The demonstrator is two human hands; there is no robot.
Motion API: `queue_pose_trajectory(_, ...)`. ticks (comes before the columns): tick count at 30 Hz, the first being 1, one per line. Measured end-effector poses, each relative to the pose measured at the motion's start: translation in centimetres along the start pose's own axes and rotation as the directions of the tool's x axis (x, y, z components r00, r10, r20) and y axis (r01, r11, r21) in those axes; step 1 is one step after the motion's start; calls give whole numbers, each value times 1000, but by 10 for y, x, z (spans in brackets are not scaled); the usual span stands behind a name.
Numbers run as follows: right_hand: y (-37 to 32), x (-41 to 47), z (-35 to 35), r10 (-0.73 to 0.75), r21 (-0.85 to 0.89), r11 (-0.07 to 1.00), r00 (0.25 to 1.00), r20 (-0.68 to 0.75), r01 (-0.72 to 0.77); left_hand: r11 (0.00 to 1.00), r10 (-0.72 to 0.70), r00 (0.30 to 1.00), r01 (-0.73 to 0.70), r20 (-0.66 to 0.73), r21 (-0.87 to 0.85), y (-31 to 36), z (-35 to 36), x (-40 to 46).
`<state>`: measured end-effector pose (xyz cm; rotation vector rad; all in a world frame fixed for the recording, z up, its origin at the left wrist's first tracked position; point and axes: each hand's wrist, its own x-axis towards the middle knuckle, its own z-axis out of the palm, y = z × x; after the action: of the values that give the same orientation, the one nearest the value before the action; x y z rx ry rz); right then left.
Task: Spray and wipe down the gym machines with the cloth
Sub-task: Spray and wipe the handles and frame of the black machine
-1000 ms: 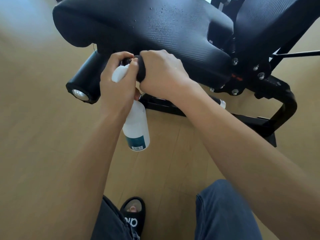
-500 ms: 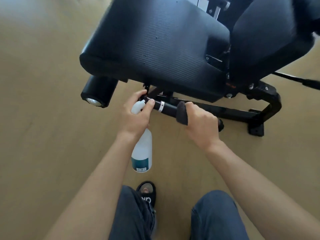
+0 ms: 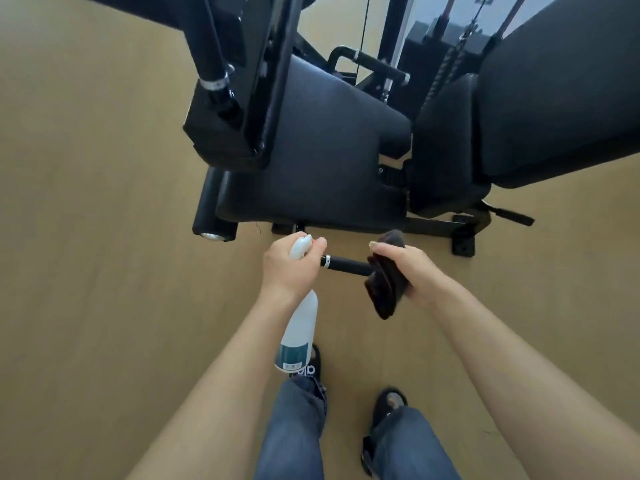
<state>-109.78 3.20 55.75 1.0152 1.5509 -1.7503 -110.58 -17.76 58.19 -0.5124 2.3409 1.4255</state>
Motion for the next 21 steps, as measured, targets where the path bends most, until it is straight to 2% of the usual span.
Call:
queue_pose_trajectory(4,-44,-55,16,-93,422,906,986,135,28,999,30,996,-31,86,11,61,-16,-3)
queue_pose_trajectory(8,-73,-88,10,-190,640,766,970,153,49,991,97,980,-111,172,74,106,-13,-2)
queue_pose_trajectory(13,-97,-93,-9,-255,766,642,954,158,44,975,129,973,-160,192,153,146,3,7)
queue_pose_trajectory(18,-123,-72,-36,-321,861,508,926,199,-9,989,83,983,-101,163,105,180,22,25)
queue_pose_trajectory(21,-147,-59,-55,-270,846,533,941,206,-32,990,44,990,-61,131,129,203,31,35)
